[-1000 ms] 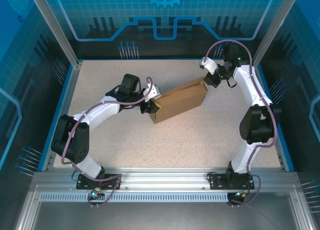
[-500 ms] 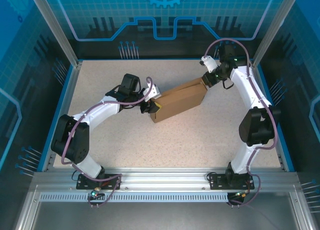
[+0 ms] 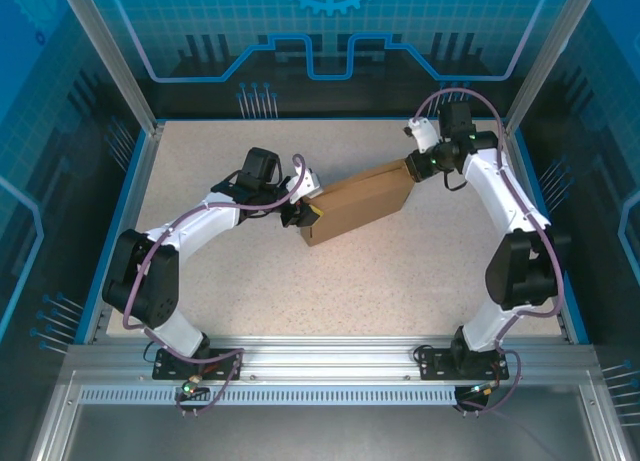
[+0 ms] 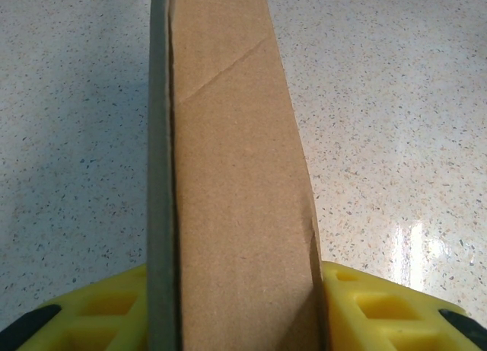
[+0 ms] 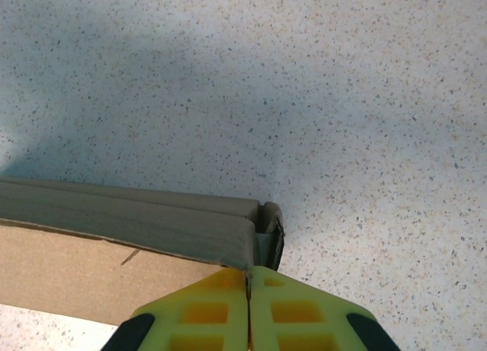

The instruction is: Fold the paper box

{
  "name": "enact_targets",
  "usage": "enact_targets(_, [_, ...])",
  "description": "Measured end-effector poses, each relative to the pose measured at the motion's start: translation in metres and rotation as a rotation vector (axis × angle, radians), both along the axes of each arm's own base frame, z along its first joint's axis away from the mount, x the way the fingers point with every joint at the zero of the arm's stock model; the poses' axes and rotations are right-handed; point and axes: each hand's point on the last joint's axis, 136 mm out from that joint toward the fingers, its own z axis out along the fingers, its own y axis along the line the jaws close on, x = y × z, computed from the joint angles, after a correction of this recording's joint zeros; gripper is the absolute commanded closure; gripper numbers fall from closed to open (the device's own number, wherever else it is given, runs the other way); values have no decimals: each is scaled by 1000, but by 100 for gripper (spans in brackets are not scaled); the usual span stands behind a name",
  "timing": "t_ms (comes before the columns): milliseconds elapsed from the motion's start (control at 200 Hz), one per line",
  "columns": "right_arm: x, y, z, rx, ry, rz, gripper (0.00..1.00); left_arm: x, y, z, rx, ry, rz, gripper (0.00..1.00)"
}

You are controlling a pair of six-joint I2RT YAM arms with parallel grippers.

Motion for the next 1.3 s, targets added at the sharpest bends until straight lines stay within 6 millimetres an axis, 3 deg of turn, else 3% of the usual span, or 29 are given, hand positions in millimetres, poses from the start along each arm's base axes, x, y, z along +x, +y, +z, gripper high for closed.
enact_targets(615, [1, 0, -4, -21, -148, 25, 93, 1, 0, 1, -14, 20, 19, 56])
enact_targets(1046, [-5, -2, -9, 2, -171, -46, 94, 12, -1, 9, -71, 13, 93, 30])
enact_targets(1301, [-6, 0, -10, 10, -163, -83, 94, 18, 9, 30, -137, 4, 233, 28])
